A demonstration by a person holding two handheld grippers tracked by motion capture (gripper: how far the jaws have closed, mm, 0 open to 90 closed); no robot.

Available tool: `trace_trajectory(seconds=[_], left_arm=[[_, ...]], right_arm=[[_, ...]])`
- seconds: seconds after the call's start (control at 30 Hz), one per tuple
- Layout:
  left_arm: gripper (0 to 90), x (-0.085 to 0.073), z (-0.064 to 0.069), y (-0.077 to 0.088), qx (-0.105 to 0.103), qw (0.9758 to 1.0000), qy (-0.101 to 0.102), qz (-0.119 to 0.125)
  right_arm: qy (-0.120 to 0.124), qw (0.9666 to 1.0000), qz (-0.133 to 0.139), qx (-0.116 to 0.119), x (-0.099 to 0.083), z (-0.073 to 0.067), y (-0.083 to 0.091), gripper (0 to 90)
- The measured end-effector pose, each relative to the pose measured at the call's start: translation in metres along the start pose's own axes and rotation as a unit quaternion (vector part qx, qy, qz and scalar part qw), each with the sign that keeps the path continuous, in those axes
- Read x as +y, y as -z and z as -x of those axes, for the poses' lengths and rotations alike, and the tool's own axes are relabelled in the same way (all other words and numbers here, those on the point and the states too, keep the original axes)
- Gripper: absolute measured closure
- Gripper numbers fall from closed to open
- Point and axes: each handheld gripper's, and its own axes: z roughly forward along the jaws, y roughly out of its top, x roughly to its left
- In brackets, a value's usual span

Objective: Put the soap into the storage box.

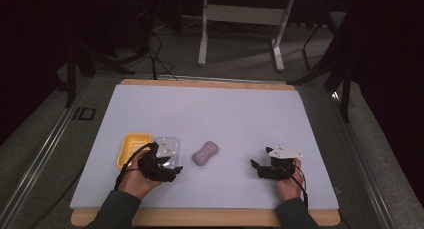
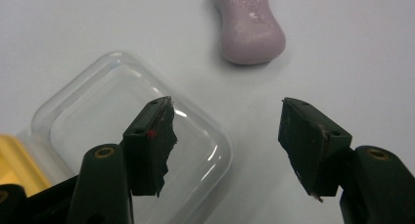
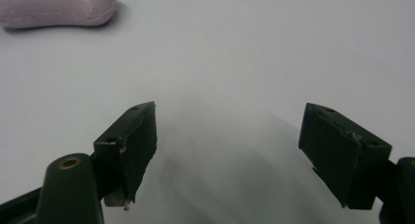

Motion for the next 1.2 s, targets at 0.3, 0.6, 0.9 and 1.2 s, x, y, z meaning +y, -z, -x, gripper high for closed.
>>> trace_trajectory(seconds=[0.3,0.6,0.9,1.2], left_arm=[[37.8,0.011,-0.001,-0.009,-0.012,0.9999,-0.004,-0.007],[37.6,0.019,-0.004,-0.015,-0.016,0.9998,-0.002,-0.009],[37.8,0.028,-0.004,-0.020,-0.021,0.9997,0.000,-0.015],[37.5,0.035,-0.005,-0.027,-0.026,0.9994,-0.002,-0.020]], right_arm=[[-0.001,1.0000,0.001,0.000,0.000,0.000,0.000,21.6],[-0.001,1.0000,0.001,0.000,0.000,0.000,0.000,21.7],[0.000,1.0000,0.001,0.002,0.000,0.000,0.000,21.7],[-0.001,1.0000,0.001,0.002,0.000,0.000,0.000,21.7]])
